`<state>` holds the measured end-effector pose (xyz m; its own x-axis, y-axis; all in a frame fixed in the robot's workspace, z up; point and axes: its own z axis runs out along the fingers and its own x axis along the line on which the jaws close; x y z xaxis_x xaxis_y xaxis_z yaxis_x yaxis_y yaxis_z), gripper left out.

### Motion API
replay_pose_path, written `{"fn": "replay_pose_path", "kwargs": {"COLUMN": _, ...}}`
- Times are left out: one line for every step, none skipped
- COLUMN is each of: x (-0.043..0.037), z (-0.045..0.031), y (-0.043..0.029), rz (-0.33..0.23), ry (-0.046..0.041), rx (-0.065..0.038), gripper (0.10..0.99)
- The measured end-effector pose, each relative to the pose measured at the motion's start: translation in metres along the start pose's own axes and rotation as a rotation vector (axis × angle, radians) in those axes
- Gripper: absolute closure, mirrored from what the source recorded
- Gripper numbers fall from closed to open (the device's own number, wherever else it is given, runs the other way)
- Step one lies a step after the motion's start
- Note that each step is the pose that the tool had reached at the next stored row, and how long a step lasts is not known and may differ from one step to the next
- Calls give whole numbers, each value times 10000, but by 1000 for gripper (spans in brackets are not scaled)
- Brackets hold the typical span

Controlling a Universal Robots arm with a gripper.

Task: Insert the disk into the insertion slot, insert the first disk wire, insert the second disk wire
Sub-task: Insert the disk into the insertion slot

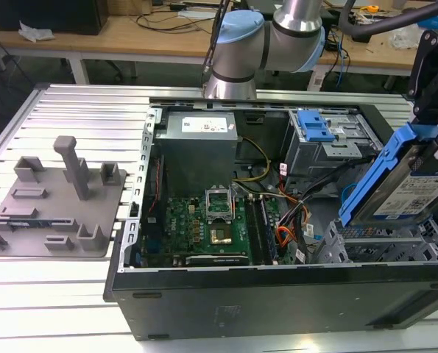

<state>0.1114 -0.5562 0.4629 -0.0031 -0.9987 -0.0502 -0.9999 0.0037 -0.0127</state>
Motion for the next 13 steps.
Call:
{"fn": "replay_pose_path", "kwargs": {"x": 1, "z": 2, "y": 0, "rz": 0, "ry": 1, "rx": 0, "gripper": 722}}
{"fn": "replay_pose_path", "kwargs": {"x": 2, "z": 8, "y": 0, "rz": 1, "ry": 0, "rx": 0, "gripper": 722}}
{"fn": "replay_pose_path", "kwargs": {"x": 3, "z": 12, "y": 0, "rz": 0, "ry": 2, "rx": 0, "gripper": 722}}
{"fn": "replay_pose_path", "kwargs": {"x": 5, "z": 15, "y": 0, "rz": 0, "ry": 2, "rx": 0, "gripper": 722}}
{"fn": "replay_pose_path", "kwargs": {"x": 7, "z": 18, "y": 0, "rz": 1, "ry": 1, "rx": 0, "gripper": 722}}
{"fn": "replay_pose_path", "kwargs": {"x": 9, "z": 22, "y": 0, "rz": 1, "ry": 1, "rx": 0, "gripper": 722}}
{"fn": "replay_pose_path", "kwargs": {"x": 11, "z": 28, "y": 0, "rz": 1, "ry": 0, "rx": 0, "gripper": 722}}
{"fn": "replay_pose_path", "kwargs": {"x": 12, "z": 34, "y": 1, "rz": 1, "ry": 0, "rx": 0, "gripper": 722}}
{"fn": "replay_pose_path", "kwargs": {"x": 14, "z": 36, "y": 1, "rz": 1, "ry": 2, "rx": 0, "gripper": 722}}
{"fn": "replay_pose_path", "kwargs": {"x": 17, "z": 40, "y": 1, "rz": 0, "ry": 2, "rx": 0, "gripper": 722}}
{"fn": "replay_pose_path", "kwargs": {"x": 21, "z": 45, "y": 1, "rz": 1, "ry": 0, "rx": 0, "gripper": 722}}
{"fn": "replay_pose_path", "kwargs": {"x": 27, "z": 49, "y": 1, "rz": 0, "ry": -2, "rx": 0, "gripper": 722}}
{"fn": "replay_pose_path", "kwargs": {"x": 32, "z": 52, "y": 1, "rz": -1, "ry": 2, "rx": 0, "gripper": 722}}
